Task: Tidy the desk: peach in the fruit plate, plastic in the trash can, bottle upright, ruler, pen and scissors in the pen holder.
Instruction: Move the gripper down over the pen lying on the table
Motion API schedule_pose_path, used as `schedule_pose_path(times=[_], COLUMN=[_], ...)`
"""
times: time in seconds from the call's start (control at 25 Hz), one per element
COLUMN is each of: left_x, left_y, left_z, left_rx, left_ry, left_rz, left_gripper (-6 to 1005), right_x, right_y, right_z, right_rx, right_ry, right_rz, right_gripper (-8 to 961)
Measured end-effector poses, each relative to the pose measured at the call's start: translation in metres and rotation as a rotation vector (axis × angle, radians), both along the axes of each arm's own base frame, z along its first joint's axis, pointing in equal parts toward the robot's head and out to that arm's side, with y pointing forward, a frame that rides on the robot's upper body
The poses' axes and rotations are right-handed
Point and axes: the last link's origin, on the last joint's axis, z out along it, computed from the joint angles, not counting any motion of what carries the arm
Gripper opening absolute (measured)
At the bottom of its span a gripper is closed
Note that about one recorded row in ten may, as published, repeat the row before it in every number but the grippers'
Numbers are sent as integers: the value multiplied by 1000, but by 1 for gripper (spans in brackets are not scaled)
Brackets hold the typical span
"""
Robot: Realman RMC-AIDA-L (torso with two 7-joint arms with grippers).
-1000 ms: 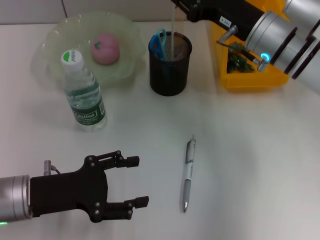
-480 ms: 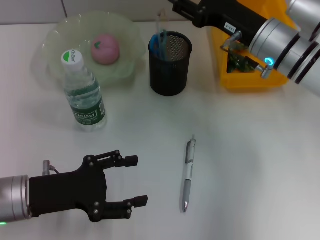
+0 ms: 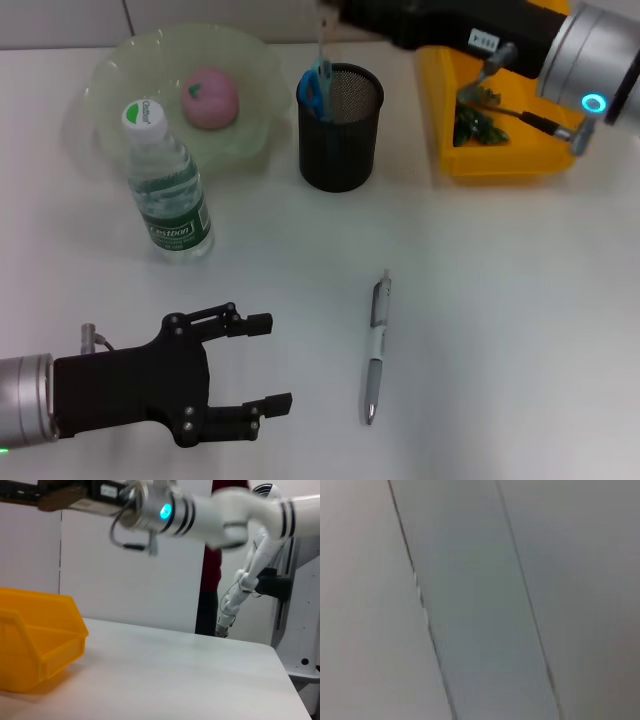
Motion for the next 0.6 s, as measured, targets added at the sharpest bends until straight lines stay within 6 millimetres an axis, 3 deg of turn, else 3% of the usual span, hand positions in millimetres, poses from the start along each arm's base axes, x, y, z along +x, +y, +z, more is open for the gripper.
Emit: schedule_pose_path(times=[0.12,0.6], left_x=[0,0], left_y=[0,0], left_z=[0,-2], left_rx=[0,-3], left_ry=[0,9], left_rz=[1,2], left_gripper=[799,799], right_x=[-17,-12], right_y=[-11,-7], right_z=[6,18], right_rx=[-161,-522], right_ry=[-257,-667], right_rz=[-92,-566], right_gripper=[774,747])
